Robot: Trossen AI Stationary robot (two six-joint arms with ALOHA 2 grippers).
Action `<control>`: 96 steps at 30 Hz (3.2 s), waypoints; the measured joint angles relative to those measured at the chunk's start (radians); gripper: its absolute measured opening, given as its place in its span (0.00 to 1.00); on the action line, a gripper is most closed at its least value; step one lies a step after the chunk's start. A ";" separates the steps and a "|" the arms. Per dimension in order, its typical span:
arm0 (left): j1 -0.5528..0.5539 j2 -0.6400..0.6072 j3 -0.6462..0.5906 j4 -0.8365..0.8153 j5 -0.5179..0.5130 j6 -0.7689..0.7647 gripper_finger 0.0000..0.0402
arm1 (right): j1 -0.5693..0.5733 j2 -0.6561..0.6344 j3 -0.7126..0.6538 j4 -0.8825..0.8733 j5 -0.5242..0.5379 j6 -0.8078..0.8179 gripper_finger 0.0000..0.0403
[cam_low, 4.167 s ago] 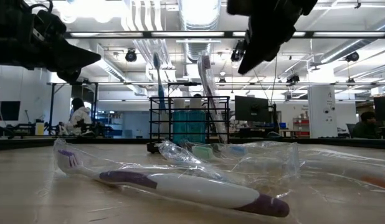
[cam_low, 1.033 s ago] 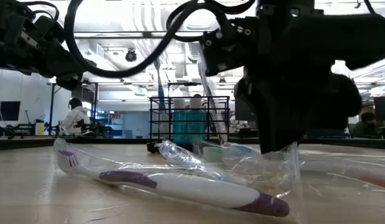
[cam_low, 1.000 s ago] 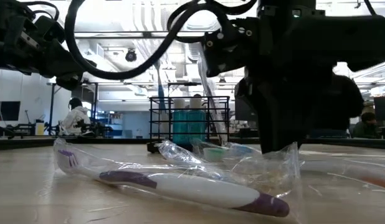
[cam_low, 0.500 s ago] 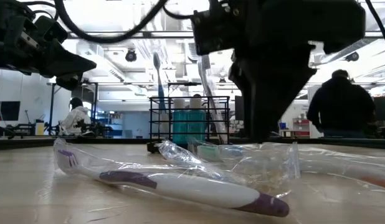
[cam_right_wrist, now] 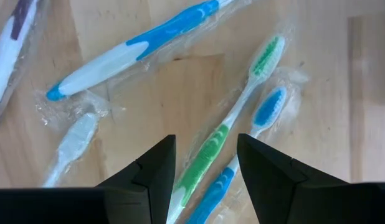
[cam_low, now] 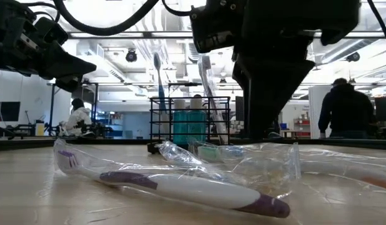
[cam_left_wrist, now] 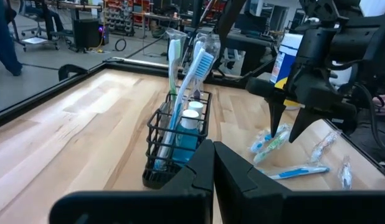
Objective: Pick & Place toothbrushing station
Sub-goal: Put the green toothbrush into the black wire organizer
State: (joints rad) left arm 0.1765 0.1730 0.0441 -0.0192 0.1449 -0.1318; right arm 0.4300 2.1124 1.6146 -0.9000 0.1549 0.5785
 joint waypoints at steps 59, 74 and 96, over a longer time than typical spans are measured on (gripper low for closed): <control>-0.001 0.000 0.000 0.000 0.001 -0.001 0.01 | -0.011 0.045 0.001 0.030 0.037 -0.093 0.05; -0.001 -0.001 0.000 0.000 0.000 0.000 0.01 | -0.007 -0.092 0.010 0.080 0.103 -0.145 0.05; -0.001 -0.003 0.000 0.149 0.000 0.105 0.01 | -0.024 -0.828 -0.612 0.900 0.201 -0.658 0.04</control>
State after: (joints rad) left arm 0.1757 0.1697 0.0441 0.1301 0.1450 -0.0272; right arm 0.4062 1.2848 1.0029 0.0001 0.3556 -0.0798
